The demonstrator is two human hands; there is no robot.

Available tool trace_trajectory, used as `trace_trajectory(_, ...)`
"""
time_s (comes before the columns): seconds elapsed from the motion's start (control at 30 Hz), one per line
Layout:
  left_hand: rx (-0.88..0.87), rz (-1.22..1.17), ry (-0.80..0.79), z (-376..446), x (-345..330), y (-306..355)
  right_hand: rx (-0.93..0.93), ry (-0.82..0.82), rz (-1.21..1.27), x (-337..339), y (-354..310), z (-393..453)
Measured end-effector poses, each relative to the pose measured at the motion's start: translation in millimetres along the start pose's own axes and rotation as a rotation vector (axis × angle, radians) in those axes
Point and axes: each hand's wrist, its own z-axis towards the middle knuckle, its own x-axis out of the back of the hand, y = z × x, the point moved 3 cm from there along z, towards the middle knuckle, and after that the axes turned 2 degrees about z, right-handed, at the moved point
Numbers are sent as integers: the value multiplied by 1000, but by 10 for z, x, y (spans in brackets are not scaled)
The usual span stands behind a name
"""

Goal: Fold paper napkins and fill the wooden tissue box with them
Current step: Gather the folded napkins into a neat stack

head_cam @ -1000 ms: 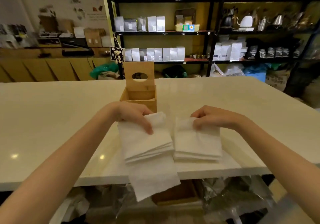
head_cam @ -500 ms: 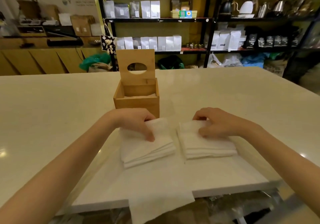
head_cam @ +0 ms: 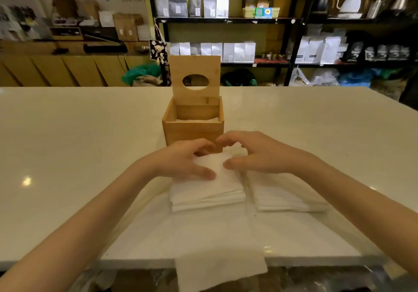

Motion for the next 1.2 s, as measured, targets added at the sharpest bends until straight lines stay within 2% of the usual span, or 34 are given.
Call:
trace_trajectory(0.17, 76, -55, 66, -215, 189, -118, -1, -102, 9, -47, 11, 252)
trace_trajectory(0.3, 200, -22, 1, -309, 222, -330, 1, -223, -53, -115, -75, 369)
trace_trajectory(0.43, 217, -10, -22, -309, 174, -377, -17, -325, -188, -193, -141, 447)
trace_trajectory(0.57, 221, -42, -66, -282, 133, -341, -44, -400, -186, -219, -189, 509)
trace_trajectory(0.73, 226, -126, -127, -276, 137, -259, -82, -439, -144, -240, -212, 586)
trace_trajectory(0.87, 216, -130, -78, -256, 117, -286, -107, -483, -118, -242, -248, 606)
trace_trajectory(1.03, 196, -144, -20, -293, 105, -304, -90, -436, -63, -223, -259, 583)
trace_trajectory(1.1, 177, -131, 113, -344, 173, -291, -90, -408, -22, -173, -256, 572)
trace_trajectory(1.17, 111, -201, 461, -483, 299, -167, -101, -374, 26, -95, -257, 552)
trace_trajectory(1.2, 49, -312, 651, -613, 365, -61, -100, -354, 48, -49, -261, 543)
